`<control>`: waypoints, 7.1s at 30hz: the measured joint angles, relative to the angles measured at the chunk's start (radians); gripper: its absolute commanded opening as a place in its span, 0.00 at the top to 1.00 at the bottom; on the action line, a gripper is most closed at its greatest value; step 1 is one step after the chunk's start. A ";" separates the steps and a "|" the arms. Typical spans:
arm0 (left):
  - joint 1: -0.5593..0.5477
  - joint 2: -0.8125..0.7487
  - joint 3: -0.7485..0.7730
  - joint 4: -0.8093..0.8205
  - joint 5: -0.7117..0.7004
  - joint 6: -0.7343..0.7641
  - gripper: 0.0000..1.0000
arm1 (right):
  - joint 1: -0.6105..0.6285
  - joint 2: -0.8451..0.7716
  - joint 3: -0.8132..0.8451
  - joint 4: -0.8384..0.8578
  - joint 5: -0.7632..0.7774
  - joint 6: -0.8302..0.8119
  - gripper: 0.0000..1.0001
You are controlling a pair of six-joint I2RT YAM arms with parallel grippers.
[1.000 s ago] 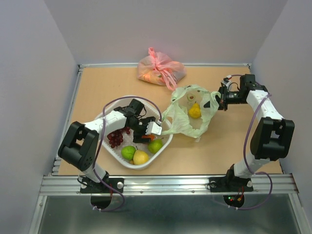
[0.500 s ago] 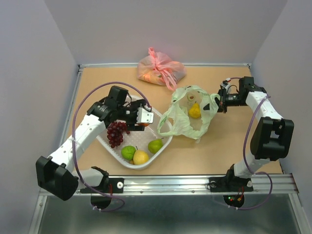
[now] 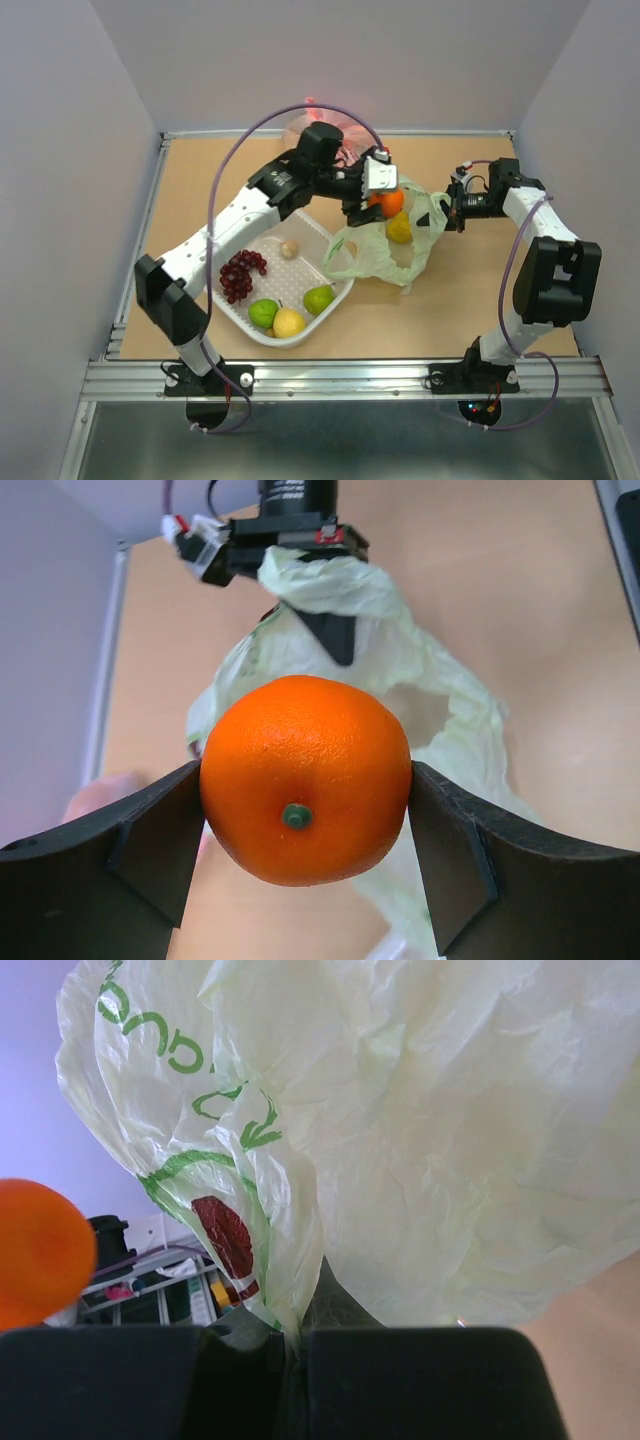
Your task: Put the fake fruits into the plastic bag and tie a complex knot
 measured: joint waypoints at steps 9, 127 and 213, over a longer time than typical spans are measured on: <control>-0.119 0.304 0.072 0.076 -0.081 -0.143 0.26 | 0.000 0.002 0.000 0.011 -0.001 0.016 1.00; -0.081 0.394 0.183 0.077 -0.229 -0.328 0.25 | -0.008 0.098 0.125 -0.032 0.007 -0.045 1.00; 0.193 0.019 -0.265 -0.521 -0.219 0.267 0.64 | -0.008 0.176 0.177 -0.060 0.039 -0.075 0.99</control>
